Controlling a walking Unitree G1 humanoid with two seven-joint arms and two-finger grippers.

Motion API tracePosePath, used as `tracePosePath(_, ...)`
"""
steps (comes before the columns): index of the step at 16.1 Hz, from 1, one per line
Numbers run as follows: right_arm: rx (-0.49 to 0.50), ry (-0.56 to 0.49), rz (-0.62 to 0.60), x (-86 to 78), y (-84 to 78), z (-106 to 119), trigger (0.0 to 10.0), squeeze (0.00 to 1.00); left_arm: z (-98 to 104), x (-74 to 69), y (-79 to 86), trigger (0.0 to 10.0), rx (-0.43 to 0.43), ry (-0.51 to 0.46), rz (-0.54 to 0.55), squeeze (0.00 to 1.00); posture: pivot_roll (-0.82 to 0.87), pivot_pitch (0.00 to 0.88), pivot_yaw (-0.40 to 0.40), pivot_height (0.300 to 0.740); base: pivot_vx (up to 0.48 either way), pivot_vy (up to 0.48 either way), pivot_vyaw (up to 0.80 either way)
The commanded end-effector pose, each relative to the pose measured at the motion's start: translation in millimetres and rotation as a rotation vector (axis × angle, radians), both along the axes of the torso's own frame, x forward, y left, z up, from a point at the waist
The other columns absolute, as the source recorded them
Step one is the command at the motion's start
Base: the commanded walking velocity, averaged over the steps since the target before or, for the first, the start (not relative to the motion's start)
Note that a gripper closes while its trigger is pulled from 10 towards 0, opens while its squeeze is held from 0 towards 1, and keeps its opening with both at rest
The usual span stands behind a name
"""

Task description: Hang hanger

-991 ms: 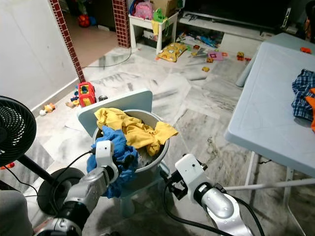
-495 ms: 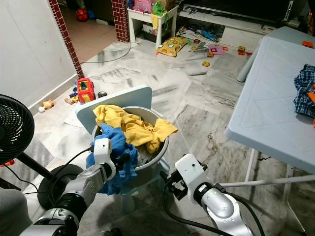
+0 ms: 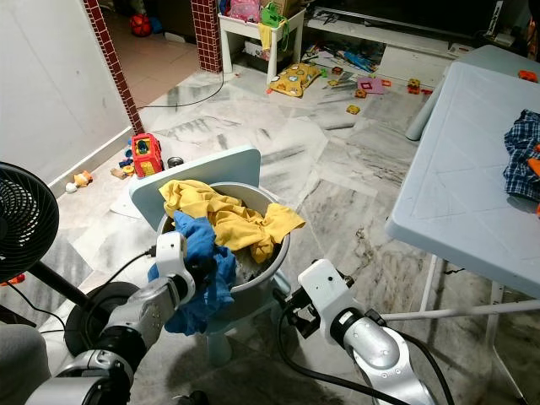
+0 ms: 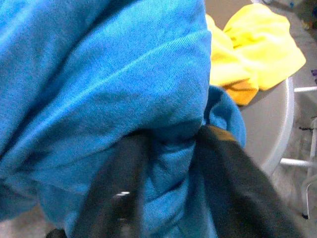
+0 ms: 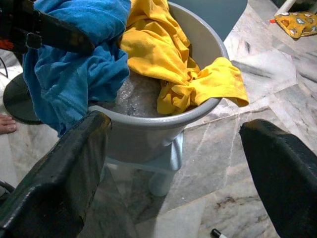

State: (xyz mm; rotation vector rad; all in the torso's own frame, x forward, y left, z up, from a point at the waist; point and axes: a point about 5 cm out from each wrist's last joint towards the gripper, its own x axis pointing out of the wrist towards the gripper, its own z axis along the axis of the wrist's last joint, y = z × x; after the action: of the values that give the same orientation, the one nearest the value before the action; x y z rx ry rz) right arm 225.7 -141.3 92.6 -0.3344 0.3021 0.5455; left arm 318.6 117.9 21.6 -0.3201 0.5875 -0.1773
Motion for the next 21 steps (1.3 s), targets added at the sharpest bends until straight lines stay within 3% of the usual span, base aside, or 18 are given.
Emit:
tracePosePath(1,-0.002,0.006,-0.003,0.6,-0.4,-1,10.0,0.00,0,0.7,2.1,0.0,-0.006,0.004,0.007,0.00,-0.29,0.104,0.011,0.740,0.000,0.000,0.00)
tracePosePath(12,0.002,-0.001,-0.005,3.2,0.2,-1,10.0,0.00,8,8.7,14.4,0.0,-0.025,-0.047,0.063,0.00,-0.29,0.096,0.012,0.740,0.000,0.000,0.00)
tracePosePath(15,0.002,-0.004,-0.007,3.5,-0.1,0,10.0,0.00,28,19.8,17.4,0.0,-0.008,-0.198,0.064,0.00,-0.29,0.095,0.009,0.740,0.000,0.000,0.00)
tracePosePath(18,0.003,-0.004,-0.007,4.6,0.8,-1,10.0,0.00,66,36.8,21.9,0.0,-0.043,-0.398,0.088,0.00,-0.28,0.095,0.007,0.740,0.000,0.000,0.00)
tracePosePath(21,0.007,-0.006,-0.004,4.7,3.0,-1,10.0,0.00,89,48.6,31.0,0.0,-0.034,-0.492,0.104,0.00,-0.28,0.093,0.008,0.740,0.000,0.000,0.00)
